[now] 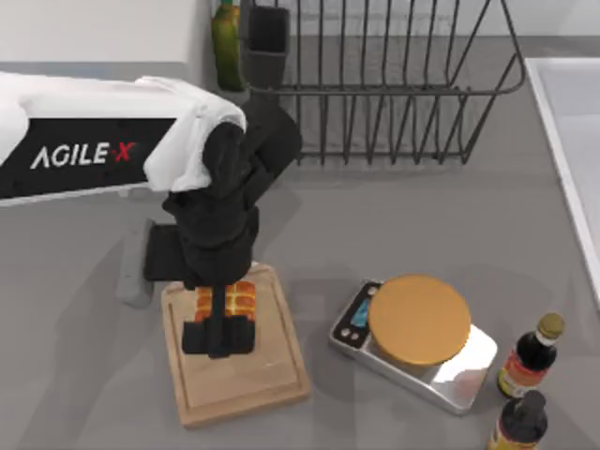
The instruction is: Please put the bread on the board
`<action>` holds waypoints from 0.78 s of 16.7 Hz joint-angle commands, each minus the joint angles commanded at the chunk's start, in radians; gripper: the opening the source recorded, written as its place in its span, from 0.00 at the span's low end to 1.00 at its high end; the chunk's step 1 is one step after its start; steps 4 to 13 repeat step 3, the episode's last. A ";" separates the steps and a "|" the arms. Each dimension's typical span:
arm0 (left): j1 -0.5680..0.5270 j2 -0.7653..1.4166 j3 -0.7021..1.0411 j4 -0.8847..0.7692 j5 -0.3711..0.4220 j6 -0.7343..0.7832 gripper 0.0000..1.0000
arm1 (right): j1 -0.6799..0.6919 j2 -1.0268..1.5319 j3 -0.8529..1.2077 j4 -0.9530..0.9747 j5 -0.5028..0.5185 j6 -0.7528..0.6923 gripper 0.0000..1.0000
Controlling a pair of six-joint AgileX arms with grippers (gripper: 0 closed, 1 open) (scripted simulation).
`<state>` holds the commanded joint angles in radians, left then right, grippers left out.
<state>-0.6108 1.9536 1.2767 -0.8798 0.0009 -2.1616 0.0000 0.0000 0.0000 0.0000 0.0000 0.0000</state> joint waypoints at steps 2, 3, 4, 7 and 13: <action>0.000 0.000 0.000 0.000 0.000 0.000 1.00 | 0.000 0.000 0.000 0.000 0.000 0.000 1.00; 0.000 0.000 0.000 0.000 0.000 0.000 1.00 | 0.000 0.000 0.000 0.000 0.000 0.000 1.00; 0.000 0.000 0.000 0.000 0.000 0.000 1.00 | 0.000 0.000 0.000 0.000 0.000 0.000 1.00; 0.000 0.000 0.000 0.000 0.000 0.000 1.00 | 0.000 0.000 0.000 0.000 0.000 0.000 1.00; 0.000 0.000 0.000 0.000 0.000 0.000 1.00 | 0.000 0.000 0.000 0.000 0.000 0.000 1.00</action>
